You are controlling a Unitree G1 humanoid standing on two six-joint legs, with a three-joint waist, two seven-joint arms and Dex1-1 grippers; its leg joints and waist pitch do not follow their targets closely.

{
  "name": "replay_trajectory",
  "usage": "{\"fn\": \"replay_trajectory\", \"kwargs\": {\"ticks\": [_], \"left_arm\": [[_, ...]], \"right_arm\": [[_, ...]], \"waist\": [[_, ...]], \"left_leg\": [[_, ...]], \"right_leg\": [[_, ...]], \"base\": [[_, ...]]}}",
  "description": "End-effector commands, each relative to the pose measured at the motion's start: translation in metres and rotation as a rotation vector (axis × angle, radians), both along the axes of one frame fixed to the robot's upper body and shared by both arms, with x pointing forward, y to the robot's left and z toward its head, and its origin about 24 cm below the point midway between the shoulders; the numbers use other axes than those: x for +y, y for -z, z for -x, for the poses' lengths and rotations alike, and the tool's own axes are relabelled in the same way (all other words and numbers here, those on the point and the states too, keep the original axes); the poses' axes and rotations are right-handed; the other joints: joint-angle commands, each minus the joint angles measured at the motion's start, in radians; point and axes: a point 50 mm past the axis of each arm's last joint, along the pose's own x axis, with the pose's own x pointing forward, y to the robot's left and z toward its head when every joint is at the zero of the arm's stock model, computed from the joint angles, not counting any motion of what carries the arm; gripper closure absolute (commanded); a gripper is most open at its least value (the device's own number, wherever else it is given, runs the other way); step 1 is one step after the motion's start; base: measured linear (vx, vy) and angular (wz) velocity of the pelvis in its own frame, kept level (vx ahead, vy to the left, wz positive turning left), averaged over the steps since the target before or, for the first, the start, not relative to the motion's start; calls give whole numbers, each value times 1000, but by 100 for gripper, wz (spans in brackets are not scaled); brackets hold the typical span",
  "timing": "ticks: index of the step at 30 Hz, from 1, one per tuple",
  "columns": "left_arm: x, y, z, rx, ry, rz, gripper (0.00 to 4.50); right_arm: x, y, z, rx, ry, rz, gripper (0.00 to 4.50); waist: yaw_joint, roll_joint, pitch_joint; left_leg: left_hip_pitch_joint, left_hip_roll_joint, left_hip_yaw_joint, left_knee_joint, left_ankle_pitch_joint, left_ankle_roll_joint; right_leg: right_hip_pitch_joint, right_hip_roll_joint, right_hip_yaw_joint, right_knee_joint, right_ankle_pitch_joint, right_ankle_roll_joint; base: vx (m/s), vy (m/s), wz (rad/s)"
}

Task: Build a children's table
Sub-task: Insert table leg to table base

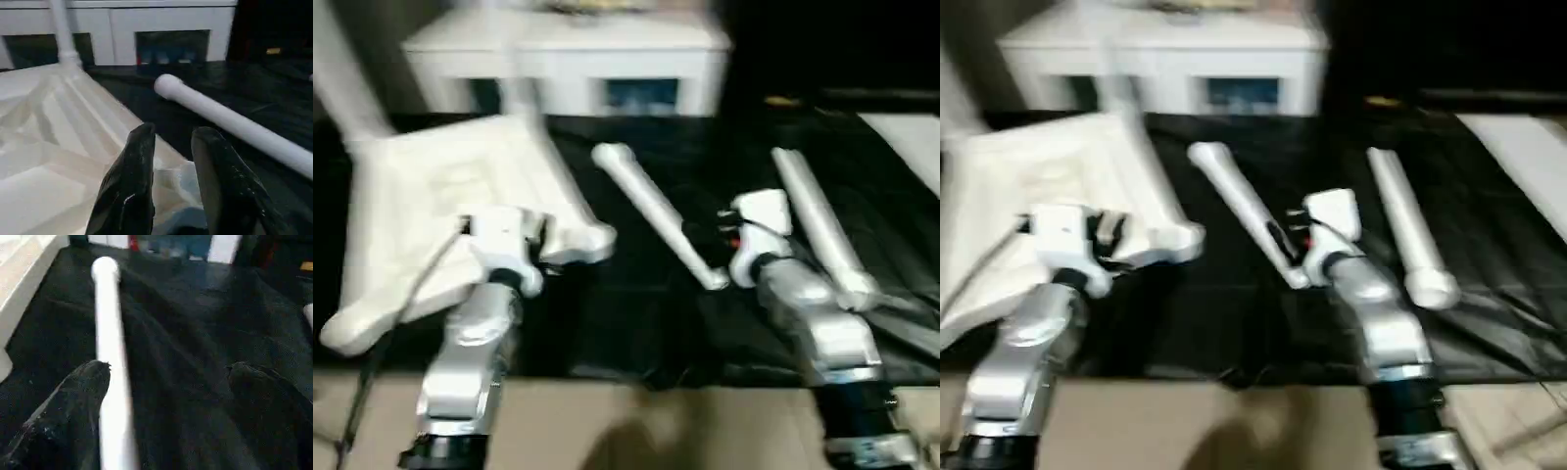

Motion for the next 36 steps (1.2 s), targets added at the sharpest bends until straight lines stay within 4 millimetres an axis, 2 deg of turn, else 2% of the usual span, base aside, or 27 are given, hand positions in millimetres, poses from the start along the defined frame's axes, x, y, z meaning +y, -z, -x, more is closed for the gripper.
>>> {"fn": "replay_trajectory", "kwargs": {"ticks": [1,2,3,4,5,6,7,8,9,10,11,12,13,14,15,16,17,18,20,21,23,24,25,27,29,35,36], "left_arm": [[8,0,2,7,-30,-4,309],[9,0,2,0,-35,10,309],[10,0,5,-1,-25,37,309],[10,0,5,0,-23,38,309],[9,0,7,8,4,51,291],[8,-2,9,-7,38,61,280],[7,-4,11,-15,63,83,273],[7,-5,12,-18,83,91,270],[7,-6,13,-19,93,80,270],[7,-6,13,-13,101,76,260],[6,-5,14,-1,123,73,247],[5,-3,15,16,157,50,230],[5,-3,15,23,166,45,230],[5,-1,15,45,190,40,225],[4,0,16,59,206,44,203],[4,0,16,65,220,41,191],[3,0,16,75,244,27,186],[0,1,17,95,289,17,186],[-5,1,19,120,364,-2,159],[-7,2,21,134,396,-1,147],[-12,3,25,162,457,-3,147],[-16,4,29,191,501,-22,147],[-16,4,29,191,501,-22,147],[-16,7,31,213,519,-56,147],[-17,9,32,229,530,-64,147],[-21,4,40,258,637,-56,139],[-22,1,41,257,662,-60,139]], "right_arm": [[15,-7,-2,-6,-91,-33,10],[15,-8,-2,-2,-108,-51,10],[16,-8,-1,12,-147,-64,10],[16,-8,-1,13,-150,-63,10],[16,-7,0,24,-176,-56,4],[15,-7,0,38,-186,-43,0],[14,-6,-1,52,-194,-42,0],[14,-6,-2,73,-205,-49,0],[13,-5,-3,95,-210,-42,0],[12,-4,-4,109,-211,-27,0],[11,-3,-7,123,-223,-3,0],[11,0,-11,153,-227,20,0],[12,0,-12,168,-229,24,0],[13,2,-14,204,-245,26,0],[14,3,-14,221,-259,27,0],[15,3,-15,230,-266,30,0],[16,4,-16,245,-271,33,0],[17,6,-16,292,-281,3,0],[17,10,-19,351,-284,0,0],[16,12,-20,369,-278,23,0],[10,21,-22,409,-251,137,0],[5,26,-24,441,-215,216,0],[5,26,-24,441,-215,216,0],[4,28,-23,488,-197,188,0],[6,29,-20,540,-206,154,0],[1,35,-16,653,-200,153,48],[0,34,-16,662,-200,148,48]], "waist": [[-8,12,-60],[-50,26,-86],[-74,8,-104],[-70,3,-111],[-68,-11,-117],[-61,-65,-118],[-48,-108,-122],[-13,-114,-104],[30,-108,-113],[34,-98,-114],[28,-62,-115],[21,-17,-110],[16,-4,-108],[13,-2,-107],[10,-11,-85],[19,-15,-79],[26,-25,-67],[30,-31,-57],[29,-32,-51],[27,-29,-59],[26,-29,-64],[23,-34,-63],[21,-32,-61],[21,-35,-64],[20,-36,-68],[22,-35,-79],[22,-33,-76]], "left_leg": [[-8,46,-20,-113,-69,108],[118,110,-107,-124,25,216],[191,176,-178,-84,342,430],[193,185,-186,-51,577,506],[174,149,-174,-17,964,539],[86,-18,-99,70,1044,374],[-31,-111,-46,80,817,316],[-81,-114,-36,77,562,274],[-136,-30,-41,71,181,127],[-134,-27,-40,55,186,85],[-146,-13,-31,-2,295,49],[-119,14,-26,-15,498,56],[-96,24,-22,-2,555,45],[-70,36,-19,4,573,35],[-69,44,-2,-27,305,-6],[-67,47,4,-35,193,-14],[-57,49,23,-53,-31,-26],[-45,54,39,-71,-193,-36],[-41,55,45,-79,-275,-53],[-47,62,47,-84,-239,-68],[-59,63,48,-86,-171,-68],[-65,61,51,-86,-184,-70],[-68,58,51,-88,-193,-70],[-65,58,54,-84,-187,-64],[-74,57,52,-84,-147,-54],[-77,58,58,-74,-15,-36],[-78,58,59,-74,-11,-30]], "right_leg": [[52,-56,24,-87,-370,-202],[-53,-42,-17,11,-151,-184],[-170,-73,-13,98,-87,-52],[-204,-97,-1,114,-38,7],[-239,-131,27,108,100,64],[-190,-153,75,20,497,18],[-63,-137,100,43,728,13],[-10,-166,127,3,902,-49],[41,-218,170,48,1545,-287],[34,-188,149,49,1562,-303],[33,-120,107,60,1401,-311],[-14,-62,59,69,1072,-270],[-43,-43,38,60,862,-262],[-68,-41,28,46,677,-251],[-62,-72,34,3,289,-250],[-62,-83,40,-9,211,-253],[-66,-89,48,-27,42,-255],[-71,-95,52,-44,-141,-235],[-77,-98,55,-54,-290,-195],[-74,-104,56,-53,-279,-163],[-70,-104,50,-44,-194,-171],[-72,-103,50,-45,-200,-170],[-71,-103,51,-46,-213,-165],[-75,-103,53,-49,-205,-161],[-67,-101,52,-42,-159,-165],[-64,-99,49,-24,35,-218],[-65,-98,48,-24,50,-226]], "base": [[195,51,3],[265,26,6],[265,26,6],[239,-6,5],[86,-9,-11],[86,-9,-11],[-55,18,-3],[-7,27,32],[-7,27,32],[3,1,22],[-111,-1,-9],[-111,-1,-9],[-80,8,-6],[0,0,0],[0,0,0],[-72,1,13],[-84,-27,22],[-84,-27,22],[-81,-31,13],[-78,-22,9],[-60,-6,2],[-56,-5,1],[0,0,0],[0,0,0],[0,0,0],[0,0,0],[0,0,0]]}}
